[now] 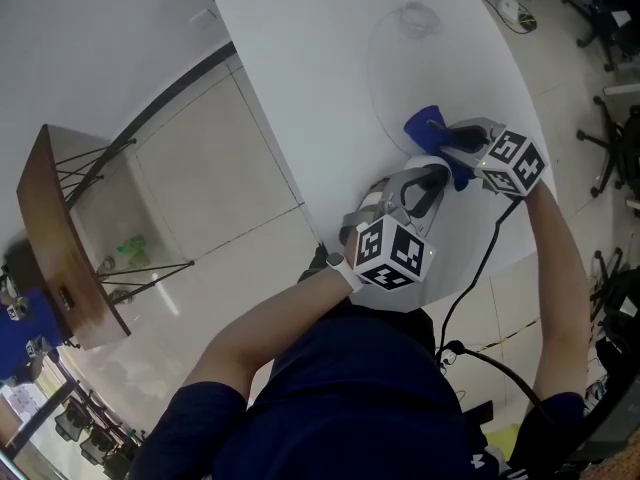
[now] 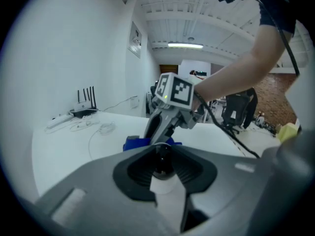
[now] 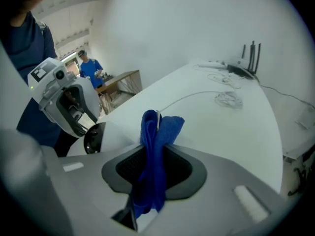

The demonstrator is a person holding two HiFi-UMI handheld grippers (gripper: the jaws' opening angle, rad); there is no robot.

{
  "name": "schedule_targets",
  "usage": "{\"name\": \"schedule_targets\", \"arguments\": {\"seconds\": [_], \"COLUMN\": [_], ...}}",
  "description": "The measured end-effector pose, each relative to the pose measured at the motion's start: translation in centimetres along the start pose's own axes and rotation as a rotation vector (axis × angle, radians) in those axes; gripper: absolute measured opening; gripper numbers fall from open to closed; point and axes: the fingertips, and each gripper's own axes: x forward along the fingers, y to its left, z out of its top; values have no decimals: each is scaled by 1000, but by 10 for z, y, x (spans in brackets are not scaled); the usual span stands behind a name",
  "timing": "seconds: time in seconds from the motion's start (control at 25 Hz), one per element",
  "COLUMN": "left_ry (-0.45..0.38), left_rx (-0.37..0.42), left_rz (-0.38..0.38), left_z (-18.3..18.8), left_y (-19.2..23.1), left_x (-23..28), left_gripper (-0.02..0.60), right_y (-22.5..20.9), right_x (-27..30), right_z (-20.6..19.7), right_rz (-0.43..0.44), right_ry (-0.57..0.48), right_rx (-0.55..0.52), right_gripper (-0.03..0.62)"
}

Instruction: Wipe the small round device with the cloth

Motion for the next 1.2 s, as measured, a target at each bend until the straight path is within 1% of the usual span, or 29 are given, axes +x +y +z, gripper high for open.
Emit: {"name": "schedule_targets", "arguments": {"seconds": [0.08, 0.12, 0.2, 0.24, 0.28, 0.32, 0.4, 0.44, 0.48, 0.64, 0.76, 0.8, 0.88, 1.04, 1.2], "left_ry": [9, 12, 18, 24, 33, 45, 68, 76, 80, 81, 96, 95, 95, 92, 87], "left_rx": [10, 16, 38, 66, 116, 183, 308, 342, 358, 364, 393, 390, 378, 379, 365], "left_rz": [7, 12, 21, 28, 39, 52, 69, 64, 55, 50, 50, 49, 41, 28, 26], "left_z": [0, -1, -1, -1, 0, 0, -1, -3, -4, -3, -4, -4, -4, -7, -9], "left_y": [0, 0, 1, 1, 1, 0, -4, -8, -11, -15, -14, -14, -13, -20, -23], "left_x": [0, 1, 1, 0, -1, -3, -3, -2, -2, -2, -1, -1, -1, -3, -5], "left_gripper": [101, 101, 101, 101, 101, 106, 114, 114, 114, 124, 157, 164, 166, 166, 176], "right_y": [8, 13, 26, 36, 46, 57, 73, 75, 75, 68, 64, 63, 61, 58, 54], "right_x": [-25, -38, -63, -74, -83, -89, -93, -91, -87, -64, -54, -51, -42, -24, 4], "right_z": [7, 11, 22, 30, 38, 46, 56, 57, 58, 61, 67, 70, 73, 73, 62], "right_rz": [-57, -85, -130, -141, -145, -142, -134, -133, -133, -96, -40, -14, 47, 169, 232], "right_ry": [-84, -115, -151, -156, -153, -139, -79, -35, 11, 166, 250, 275, 331, 444, 550], "right_rx": [10, -5, -74, -123, -176, -228, -336, -394, -450, -626, -731, -757, -790, -814, -864], "right_gripper": [107, 109, 109, 109, 109, 109, 109, 109, 109, 109, 109, 109, 109, 107, 107]}}
